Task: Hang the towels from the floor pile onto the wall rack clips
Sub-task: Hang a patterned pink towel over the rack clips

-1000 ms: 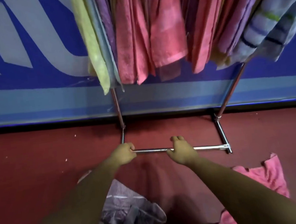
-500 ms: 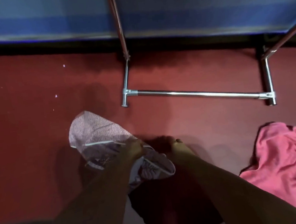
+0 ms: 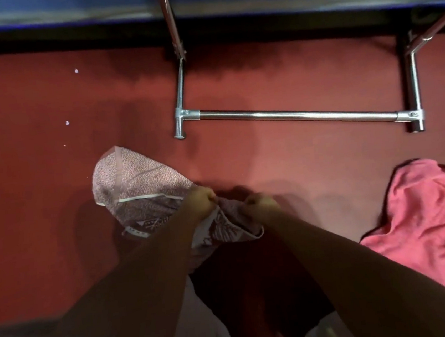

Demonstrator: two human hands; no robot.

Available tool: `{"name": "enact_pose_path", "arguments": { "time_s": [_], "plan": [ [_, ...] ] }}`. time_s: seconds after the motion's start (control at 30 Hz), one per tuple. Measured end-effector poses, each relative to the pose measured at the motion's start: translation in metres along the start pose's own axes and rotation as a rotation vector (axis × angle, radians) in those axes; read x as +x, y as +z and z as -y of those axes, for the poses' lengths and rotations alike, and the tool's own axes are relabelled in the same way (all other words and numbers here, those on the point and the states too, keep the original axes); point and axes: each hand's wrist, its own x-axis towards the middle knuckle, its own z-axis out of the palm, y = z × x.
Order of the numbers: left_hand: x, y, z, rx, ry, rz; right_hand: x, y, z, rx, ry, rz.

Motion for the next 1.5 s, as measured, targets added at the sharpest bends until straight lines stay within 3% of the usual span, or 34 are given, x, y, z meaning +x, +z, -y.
{"name": "enact_pose_path", "arguments": {
  "time_s": [0.1, 0.33, 0.6, 0.7, 0.83, 0.93, 1.1, 1.23, 1.3, 1.4, 1.5],
  "plan": [
    [-0.011, -0.032, -0.025, -0.113, -0.002, -0.114, -0.008, -0.038, 0.019, 0.249, 0.039, -0.104],
    [-0.059, -0.116, -0.077, -0.302, 0.217, -0.317, -0.096, -0.135, 0.088, 0.206, -0.163, -0.300],
    [-0.174, -0.204, -0.147, -0.432, 0.546, -0.565, -0.237, -0.208, 0.121, 0.473, -0.446, -0.480],
    [-0.214, -0.228, -0.165, -0.507, 0.680, -0.610, -0.286, -0.229, 0.130, 0.544, -0.462, -0.562],
    [-0.267, -0.246, -0.193, -0.520, 0.780, -0.618, -0.338, -0.243, 0.143, 0.217, -0.449, -0.633],
    [-0.307, -0.256, -0.223, -0.567, 0.896, -0.528, -0.376, -0.244, 0.158, 0.086, -0.587, -0.622],
    [-0.350, -0.269, -0.259, -0.421, 1.001, -0.483, -0.421, -0.246, 0.180, 0.289, -0.846, -0.433],
    [-0.362, -0.273, -0.268, -0.429, 0.989, -0.545, -0.431, -0.251, 0.185, 0.147, -0.908, -0.582],
    [-0.363, -0.274, -0.264, -0.451, 1.015, -0.456, -0.438, -0.254, 0.188, 0.248, -0.931, -0.596],
    [-0.360, -0.273, -0.247, -0.258, 0.992, -0.310, -0.450, -0.265, 0.193, 0.535, -0.971, -0.620],
    [-0.356, -0.271, -0.230, -0.192, 0.940, -0.315, -0.466, -0.278, 0.192, 0.585, -0.941, -0.685]
  ]
}}
